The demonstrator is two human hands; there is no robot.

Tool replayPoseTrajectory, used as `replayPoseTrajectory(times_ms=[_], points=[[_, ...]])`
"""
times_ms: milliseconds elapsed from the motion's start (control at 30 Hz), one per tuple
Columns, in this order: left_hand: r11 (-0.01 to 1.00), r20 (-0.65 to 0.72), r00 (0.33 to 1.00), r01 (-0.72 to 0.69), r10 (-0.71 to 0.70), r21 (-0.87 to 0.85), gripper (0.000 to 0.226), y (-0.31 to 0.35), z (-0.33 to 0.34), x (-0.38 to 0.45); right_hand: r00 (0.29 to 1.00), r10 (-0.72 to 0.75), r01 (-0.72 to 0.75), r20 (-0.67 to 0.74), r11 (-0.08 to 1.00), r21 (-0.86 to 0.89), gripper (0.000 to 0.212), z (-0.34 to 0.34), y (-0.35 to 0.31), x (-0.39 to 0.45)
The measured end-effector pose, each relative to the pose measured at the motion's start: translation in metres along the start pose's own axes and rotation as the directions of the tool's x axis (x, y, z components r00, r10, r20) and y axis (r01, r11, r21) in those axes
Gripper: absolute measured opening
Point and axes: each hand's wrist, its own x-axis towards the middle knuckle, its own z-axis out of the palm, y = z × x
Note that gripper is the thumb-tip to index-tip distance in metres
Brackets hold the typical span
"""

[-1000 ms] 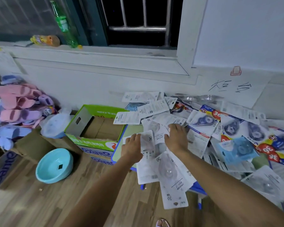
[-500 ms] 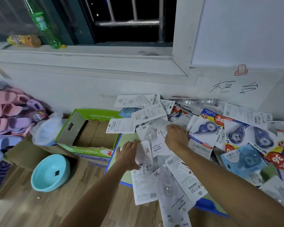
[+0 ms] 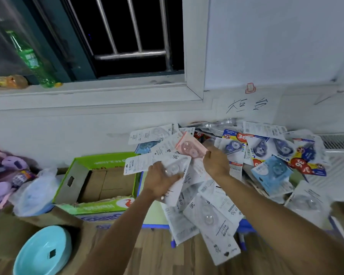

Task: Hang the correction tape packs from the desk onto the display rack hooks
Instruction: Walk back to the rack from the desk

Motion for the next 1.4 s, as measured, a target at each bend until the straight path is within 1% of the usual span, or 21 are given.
replayPoseTrajectory(times_ms=[67,100,133,200,267,300,367,433,500,567,633,733,800,867,933,1000,1100,1167,1233,1300,1400], points=[[0.990,-0.076,0.997,-0.032,0.022,-0.140,0.043,0.004,0.004,-0.010,0.994,0.111,-0.110,-0.001,0.986,0.129,0.030,-0.008,0.007,-0.021],[0.979,-0.089,0.996,-0.040,0.022,-0.198,0.042,0.006,0.006,-0.015,0.986,0.170,-0.165,-0.003,0.964,0.210,0.028,-0.011,0.012,-0.033],[0.970,-0.073,0.997,-0.028,0.011,-0.243,0.045,0.008,0.008,-0.021,0.975,0.222,-0.211,-0.006,0.935,0.285,0.024,-0.014,0.017,-0.044],[0.963,-0.014,1.000,-0.011,0.008,-0.270,0.053,0.013,0.015,-0.034,0.952,0.305,-0.266,-0.026,0.868,0.419,0.020,-0.020,0.029,-0.068],[0.959,0.045,0.997,-0.056,0.071,-0.277,0.062,0.020,0.026,-0.046,0.931,0.364,-0.300,-0.014,0.788,0.538,0.016,-0.029,0.043,-0.092],[0.953,0.076,0.991,-0.081,0.107,-0.293,0.066,0.026,0.033,-0.052,0.926,0.378,-0.313,0.013,0.748,0.585,0.021,-0.035,0.051,-0.104],[0.942,0.130,0.975,-0.133,0.181,-0.308,0.069,0.039,0.047,-0.068,0.923,0.378,-0.338,0.077,0.697,0.633,0.038,-0.050,0.068,-0.129],[0.934,0.176,0.956,-0.174,0.236,-0.312,0.070,0.058,0.063,-0.085,0.916,0.390,-0.359,0.089,0.702,0.615,0.046,-0.070,0.088,-0.154],[0.926,0.231,0.925,-0.227,0.302,-0.300,0.073,0.080,0.081,-0.106,0.901,0.431,-0.367,0.050,0.695,0.619,0.051,-0.093,0.109,-0.181],[0.913,0.301,0.877,-0.294,0.375,-0.281,0.079,0.103,0.101,-0.132,0.883,0.469,-0.364,-0.015,0.703,0.611,0.052,-0.117,0.131,-0.211],[0.887,0.359,0.818,-0.361,0.450,-0.288,0.083,0.125,0.123,-0.162,0.858,0.507,-0.371,-0.080,0.720,0.587,0.045,-0.143,0.153,-0.244],[0.825,0.435,0.702,-0.460,0.564,-0.328,0.074,0.154,0.155,-0.217,0.805,0.558,-0.352,-0.202,0.723,0.594,0.031,-0.181,0.186,-0.306],[0.789,0.492,0.616,-0.482,0.615,-0.382,0.067,0.172,0.177,-0.260,0.752,0.598,-0.351,-0.277,0.720,0.598,0.027,-0.203,0.209,-0.353],[0.773,0.567,0.528,-0.483,0.632,-0.412,0.062,0.186,0.201,-0.307,0.698,0.639,-0.347,-0.324,0.698,0.627,0.025,-0.222,0.236,-0.403],[0.772,0.639,0.450,-0.481,0.624,-0.416,0.059,0.198,0.223,-0.355,0.621,0.702,-0.359,-0.349,0.650,0.670,0.021,-0.237,0.263,-0.452],[0.779,0.704,0.375,-0.466,0.604,-0.421,0.058,0.207,0.249,-0.414,0.517,0.776,-0.377,-0.362,0.586,0.717,0.016,-0.251,0.292,-0.511],[0.785,0.775,0.252,-0.429,0.580,-0.447,0.054,0.215,0.285,-0.507,0.385,0.850,-0.353,-0.361,0.496,0.793,0.027,-0.275,0.332,-0.606],[0.764,0.793,0.171,-0.443,0.585,-0.469,0.043,0.218,0.307,-0.568,0.313,0.882,-0.343,-0.352,0.450,0.824,0.028,-0.289,0.353,-0.670],[0.743,0.793,0.100,-0.437,0.600,-0.507,0.029,0.221,0.326,-0.625,0.238,0.902,-0.361,-0.359,0.426,0.830,0.033,-0.302,0.369,-0.727],[0.728,0.803,0.032,-0.444,0.595,-0.522,0.025,0.225,0.343,-0.678,0.171,0.920,-0.361,-0.352,0.391,0.847,0.027,-0.311,0.383,-0.778],[0.696,0.810,-0.099,-0.457,0.578,-0.553,0.027,0.233,0.365,-0.751,0.088,0.934,-0.334,-0.347,0.356,0.873,0.018,-0.325,0.400,-0.847]])
